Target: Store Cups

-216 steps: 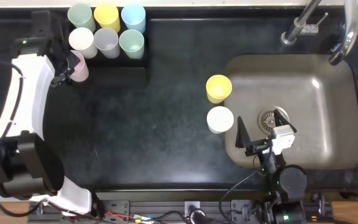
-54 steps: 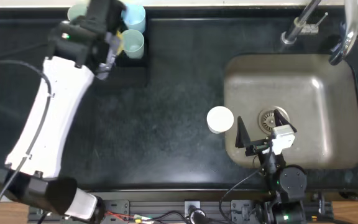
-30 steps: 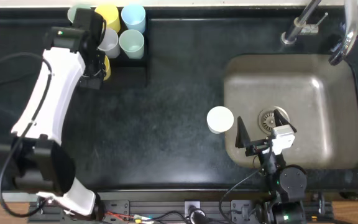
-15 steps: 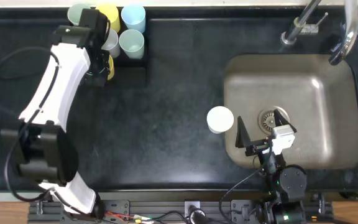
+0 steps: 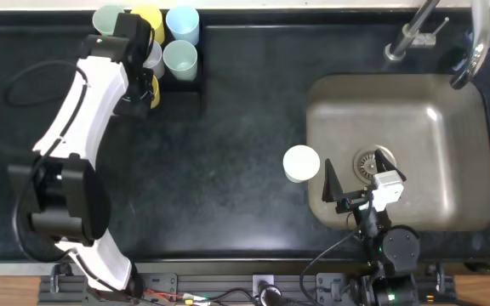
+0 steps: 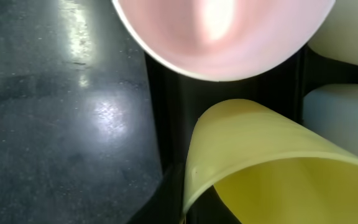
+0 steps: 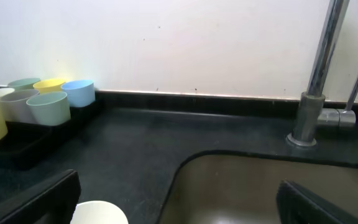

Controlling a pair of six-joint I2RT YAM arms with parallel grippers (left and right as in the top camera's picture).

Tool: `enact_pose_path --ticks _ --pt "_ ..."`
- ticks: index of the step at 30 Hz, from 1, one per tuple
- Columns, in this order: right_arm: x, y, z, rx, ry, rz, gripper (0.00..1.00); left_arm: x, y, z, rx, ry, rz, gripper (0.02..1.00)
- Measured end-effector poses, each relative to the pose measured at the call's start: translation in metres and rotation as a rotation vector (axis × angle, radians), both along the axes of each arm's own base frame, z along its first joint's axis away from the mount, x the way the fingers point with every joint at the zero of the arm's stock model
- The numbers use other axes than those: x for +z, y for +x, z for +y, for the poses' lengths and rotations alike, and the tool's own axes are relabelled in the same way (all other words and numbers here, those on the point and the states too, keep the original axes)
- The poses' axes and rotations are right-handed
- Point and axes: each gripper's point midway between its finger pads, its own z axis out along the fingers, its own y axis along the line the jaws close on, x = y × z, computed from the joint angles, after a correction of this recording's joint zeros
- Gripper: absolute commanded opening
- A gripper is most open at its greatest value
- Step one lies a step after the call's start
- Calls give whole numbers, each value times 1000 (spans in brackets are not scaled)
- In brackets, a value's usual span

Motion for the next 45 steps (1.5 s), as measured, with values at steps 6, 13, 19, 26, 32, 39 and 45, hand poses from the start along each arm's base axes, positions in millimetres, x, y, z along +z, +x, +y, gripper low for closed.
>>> enact_pose_path --ticks 6,13,19,26,32,39,45 --pt "0 0 0 0 0 0 998 -2 0 0 0 1 4 36" --pt "0 0 0 0 0 1 993 -5 -2 2 1 11 20 36" --pt "0 0 0 0 0 0 996 -5 -5 5 7 19 32 36" --pt "0 0 0 0 0 0 998 -5 -5 11 22 20 34 69" --pt "0 0 0 0 0 0 998 -6 -5 11 22 18 37 77" --pt "0 0 0 0 0 0 998 -14 -8 11 21 21 60 123" --pt "0 0 0 0 0 0 998 -15 -9 11 25 21 66 178"
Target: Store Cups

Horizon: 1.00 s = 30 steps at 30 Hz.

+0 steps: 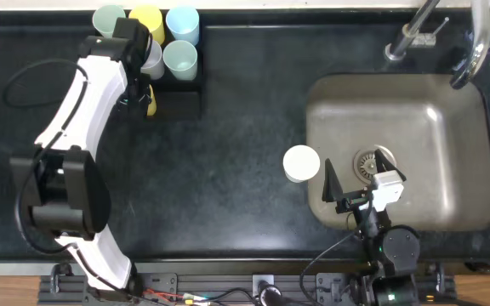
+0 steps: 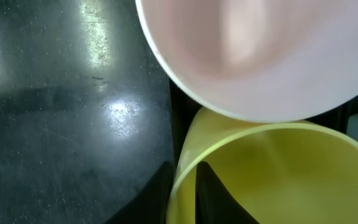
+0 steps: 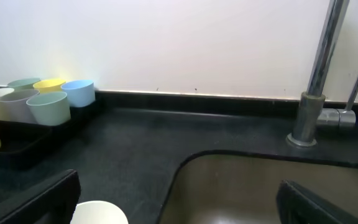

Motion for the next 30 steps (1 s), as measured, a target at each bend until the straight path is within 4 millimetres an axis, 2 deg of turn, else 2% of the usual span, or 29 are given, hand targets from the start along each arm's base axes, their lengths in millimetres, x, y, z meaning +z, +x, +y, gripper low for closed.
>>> enact_pose_path --ticks 10,12,17,22,26,28,30 --pt "0 0 0 0 0 0 998 0 2 0 0 -1 -9 218" --pt "0 0 0 0 0 0 998 1 4 0 0 -2 -16 255" --pt "0 0 0 0 0 0 996 13 7 -1 4 -7 -63 470" --pt "0 0 0 0 0 0 998 43 8 -1 23 -20 -147 627" --pt "0 0 0 0 0 0 998 72 12 -2 27 -32 -247 663" --pt "0 0 0 0 0 0 998 91 20 -2 12 -32 -333 682" --pt "0 0 0 0 0 0 998 122 36 0 -51 -6 -466 792"
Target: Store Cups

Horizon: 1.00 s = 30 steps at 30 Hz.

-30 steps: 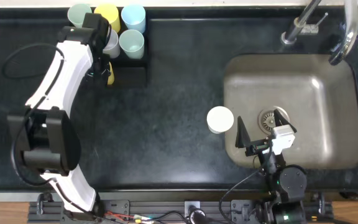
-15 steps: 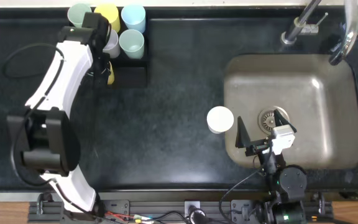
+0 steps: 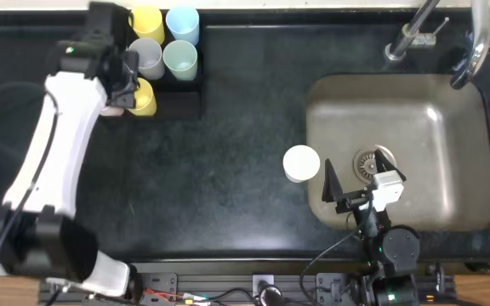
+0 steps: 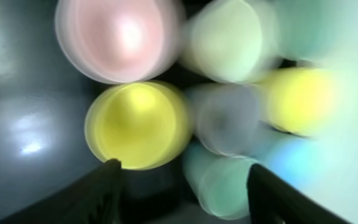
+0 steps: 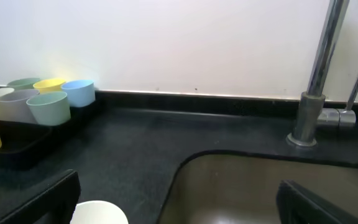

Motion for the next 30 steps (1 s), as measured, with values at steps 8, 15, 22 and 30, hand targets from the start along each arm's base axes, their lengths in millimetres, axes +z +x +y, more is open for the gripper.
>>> enact_pose_path --ticks 8,15,22,30 --pt "0 0 0 0 0 0 996 204 25 1 -373 496 -645 1000" --pt "0 0 0 0 0 0 998 273 -44 8 -456 896 -881 1000" --pt "0 0 0 0 0 1 998 205 -77 3 -536 992 -979 1000" --pt "0 0 0 0 0 0 998 128 -116 -17 -726 1068 -972 1000"
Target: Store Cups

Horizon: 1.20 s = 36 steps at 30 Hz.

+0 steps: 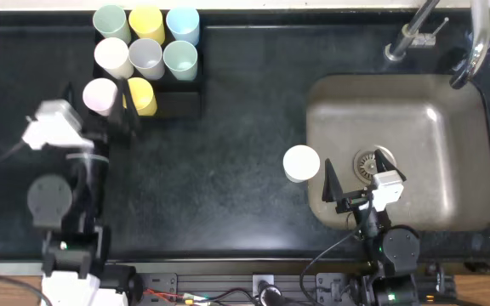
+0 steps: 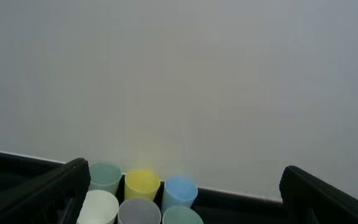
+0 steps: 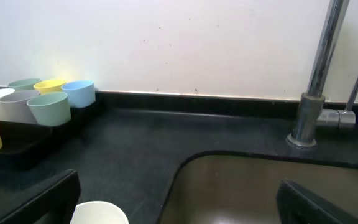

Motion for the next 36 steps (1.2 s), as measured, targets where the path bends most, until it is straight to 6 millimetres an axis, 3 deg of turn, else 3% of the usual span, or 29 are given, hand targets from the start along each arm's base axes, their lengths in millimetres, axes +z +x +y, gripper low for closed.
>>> enact_pose_path --ticks 7,18,22,27,32,36 --pt "0 0 0 0 0 0 998 -28 -31 -16 -67 210 -34 1000" --pt "0 0 0 0 0 0 998 -61 -65 -16 -61 278 -121 998" --pt "0 0 0 0 0 0 996 -76 -69 -17 -70 280 -125 1000" --pt "0 0 0 0 0 0 998 -114 -67 -19 -89 281 -46 1000" --pt "0 0 0 0 0 0 998 -126 -67 -19 -98 282 -9 1000" --pt "0 0 0 0 0 0 998 -149 -65 -19 -111 281 88 998"
